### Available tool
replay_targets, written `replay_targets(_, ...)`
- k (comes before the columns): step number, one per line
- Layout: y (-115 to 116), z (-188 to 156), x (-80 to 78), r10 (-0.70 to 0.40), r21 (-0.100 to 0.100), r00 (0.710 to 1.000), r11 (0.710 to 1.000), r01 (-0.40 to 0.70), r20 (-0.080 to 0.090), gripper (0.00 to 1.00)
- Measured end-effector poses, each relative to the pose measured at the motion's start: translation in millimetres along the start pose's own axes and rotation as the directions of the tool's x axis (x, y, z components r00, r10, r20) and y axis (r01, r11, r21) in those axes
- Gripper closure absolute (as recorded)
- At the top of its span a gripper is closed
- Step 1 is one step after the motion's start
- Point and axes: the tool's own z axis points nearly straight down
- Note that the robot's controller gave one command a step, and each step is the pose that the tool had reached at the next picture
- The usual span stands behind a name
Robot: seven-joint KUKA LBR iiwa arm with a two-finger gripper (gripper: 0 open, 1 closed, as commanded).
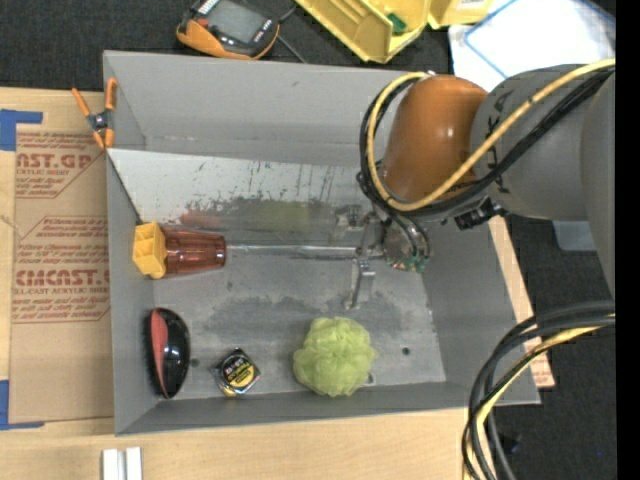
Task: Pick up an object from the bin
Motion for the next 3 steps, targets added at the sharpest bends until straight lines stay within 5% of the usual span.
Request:
replay_targets(1,0,0,0.0,0.000,0.000,1.000,1.000,0.000,0.000,0.00)
replay_targets(2,-16,63,62.2,-0.159,-0.001,0.987,0.987,0.159,-0.007,0.00)
replay_targets(3,-17,63,103.8,-0.146,0.001,0.989,0.989,0.146,0.011,0.00)
